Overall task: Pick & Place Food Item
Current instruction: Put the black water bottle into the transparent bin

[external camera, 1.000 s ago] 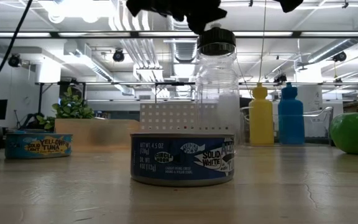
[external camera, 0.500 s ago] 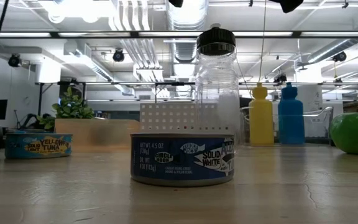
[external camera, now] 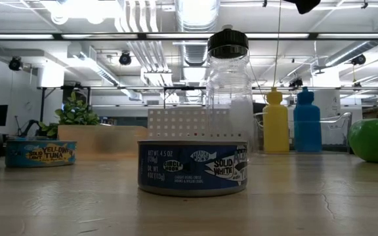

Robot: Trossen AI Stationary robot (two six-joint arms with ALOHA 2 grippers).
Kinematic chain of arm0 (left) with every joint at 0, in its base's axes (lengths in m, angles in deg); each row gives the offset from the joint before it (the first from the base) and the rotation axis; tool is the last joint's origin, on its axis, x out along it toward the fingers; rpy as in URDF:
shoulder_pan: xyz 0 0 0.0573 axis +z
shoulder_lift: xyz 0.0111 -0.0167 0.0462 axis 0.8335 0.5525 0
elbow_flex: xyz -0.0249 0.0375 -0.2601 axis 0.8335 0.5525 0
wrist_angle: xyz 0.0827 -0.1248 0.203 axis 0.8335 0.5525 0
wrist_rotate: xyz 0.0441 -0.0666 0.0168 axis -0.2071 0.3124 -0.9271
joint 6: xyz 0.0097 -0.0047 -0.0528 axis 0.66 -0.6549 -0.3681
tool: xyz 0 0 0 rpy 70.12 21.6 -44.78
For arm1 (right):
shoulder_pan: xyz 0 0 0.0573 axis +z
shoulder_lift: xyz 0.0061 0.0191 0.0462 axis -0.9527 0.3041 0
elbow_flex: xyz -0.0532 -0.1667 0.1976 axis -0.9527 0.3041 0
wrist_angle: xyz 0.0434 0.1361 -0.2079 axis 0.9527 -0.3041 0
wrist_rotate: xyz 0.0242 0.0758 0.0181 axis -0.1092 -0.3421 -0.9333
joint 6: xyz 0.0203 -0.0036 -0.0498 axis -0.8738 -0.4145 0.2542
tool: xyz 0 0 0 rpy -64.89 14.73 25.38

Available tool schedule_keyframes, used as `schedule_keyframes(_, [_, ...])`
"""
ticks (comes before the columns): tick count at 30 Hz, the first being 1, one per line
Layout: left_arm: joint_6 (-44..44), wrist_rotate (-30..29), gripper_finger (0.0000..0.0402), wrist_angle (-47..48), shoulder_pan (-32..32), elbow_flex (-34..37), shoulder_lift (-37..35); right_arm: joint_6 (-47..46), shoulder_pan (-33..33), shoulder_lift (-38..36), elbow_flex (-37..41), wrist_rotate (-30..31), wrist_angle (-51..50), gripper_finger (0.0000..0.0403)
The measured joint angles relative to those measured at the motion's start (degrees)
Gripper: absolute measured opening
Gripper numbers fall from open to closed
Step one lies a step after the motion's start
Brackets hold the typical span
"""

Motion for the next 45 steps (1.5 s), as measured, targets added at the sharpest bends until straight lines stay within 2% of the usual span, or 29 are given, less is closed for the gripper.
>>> schedule_keyframes(2, [-0.1,-4.5,0.0095,0.8,-1.5,0.1,-0.2,0.0,0.0,0.0,0.5,0.0,0.1,0.0325])
schedule_keyframes(4, [-0.2,-6.5,0.0076,2.1,-2.8,0.1,-0.5,0.0,0.0,0.3,1.3,0.1,0.3,0.0323])
schedule_keyframes(13, [-3.6,-6.8,0.0005,6.5,-5.9,0.1,-2.7,0.2,0.0,3.3,4.3,0.1,5.2,0.032])
schedule_keyframes(16, [-4.2,-7.4,0.0005,6.3,-6.8,1.0,-3.8,0.9,0.0,5.1,4.3,0.4,6.0,0.0325])
schedule_keyframes(20, [-6.4,-11.1,0.0005,5.8,-8.2,4.8,-6.6,1.3,0.0,7.5,4.3,0.5,7.7,0.0332])
schedule_keyframes(35, [-13.6,-12.4,0.0004,-10.3,-10.2,27.3,-24.2,0.6,0.0,8.7,4.3,1.6,8.2,0.0339])
schedule_keyframes(40, [-14.3,-12.3,0.0004,-11.7,-10.2,31.1,-27.6,0.8,0.0,8.6,4.3,1.6,9.0,0.033])
schedule_keyframes(45, [-14.4,-12.3,0.0004,-11.8,-10.2,31.9,-29.2,1.1,0.0,8.6,4.3,1.6,9.0,0.0323])
